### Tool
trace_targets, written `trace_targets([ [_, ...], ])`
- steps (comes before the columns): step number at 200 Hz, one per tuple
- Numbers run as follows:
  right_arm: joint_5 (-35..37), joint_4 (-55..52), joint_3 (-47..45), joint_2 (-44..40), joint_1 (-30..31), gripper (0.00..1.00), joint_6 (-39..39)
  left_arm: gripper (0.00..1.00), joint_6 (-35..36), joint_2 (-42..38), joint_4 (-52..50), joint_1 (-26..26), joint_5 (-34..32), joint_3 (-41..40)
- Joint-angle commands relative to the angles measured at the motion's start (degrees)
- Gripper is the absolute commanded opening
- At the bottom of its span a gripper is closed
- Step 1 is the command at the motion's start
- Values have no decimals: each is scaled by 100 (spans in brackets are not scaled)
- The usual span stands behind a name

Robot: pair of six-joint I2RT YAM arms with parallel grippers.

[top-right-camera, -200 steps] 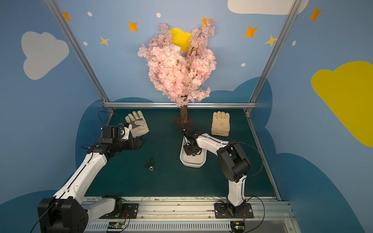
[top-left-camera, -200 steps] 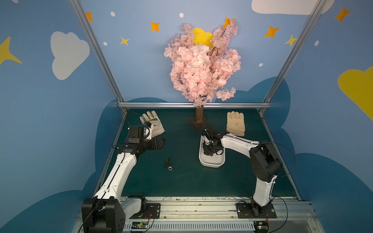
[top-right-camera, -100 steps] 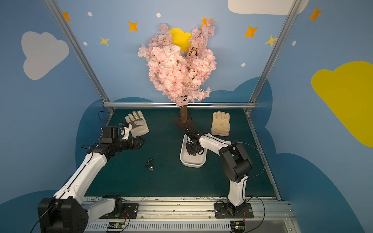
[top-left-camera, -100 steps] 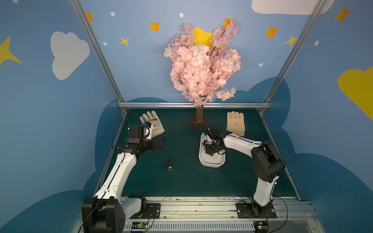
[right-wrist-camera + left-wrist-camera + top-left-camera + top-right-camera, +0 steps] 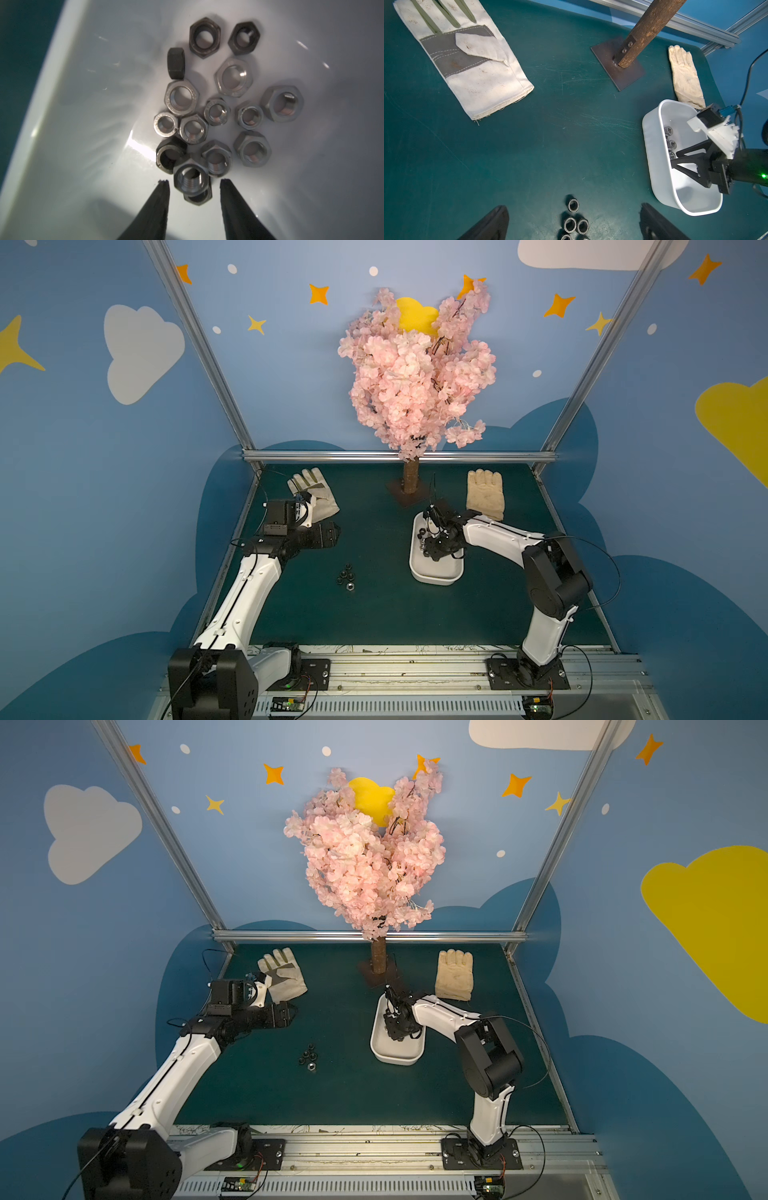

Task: Put the nuts on the desktop into the storage box
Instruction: Place the nut in the storage box, then pick up the nut from the center of the board.

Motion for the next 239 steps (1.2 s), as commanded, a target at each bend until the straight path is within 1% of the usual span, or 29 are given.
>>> trace_targets([
  [1, 204, -293, 477, -451, 202, 48, -108, 100, -19, -8, 31, 4, 14, -59],
  [27, 203, -395, 881, -574, 642, 52, -228, 100, -19, -5, 25, 3, 12, -58],
  [55, -123, -322, 1187, -406, 1258, 55, -264, 100, -18, -23, 22, 6, -16, -59],
  [87, -338, -202, 1446, 187, 1864, 57, -203, 100, -44, -80, 44, 3, -93, -76],
  [111, -439, -170, 1725, 685, 2240, 61, -132, 100, -62, -94, 48, 5, -110, -79],
  [136, -631, -234, 2057, 1227, 2509, 64, 20, 100, -106, -130, 40, 4, -184, -85],
  [142, -668, -257, 2138, 1349, 2570, 65, 35, 100, -107, -146, 27, 17, -393, -86],
  [172, -772, -334, 2497, 1825, 2817, 66, 63, 100, -140, -192, -6, 50, -660, -94],
  [239, -450, -890, 3305, 2587, 3112, 67, 14, 100, -194, -210, 14, 150, -718, -102],
])
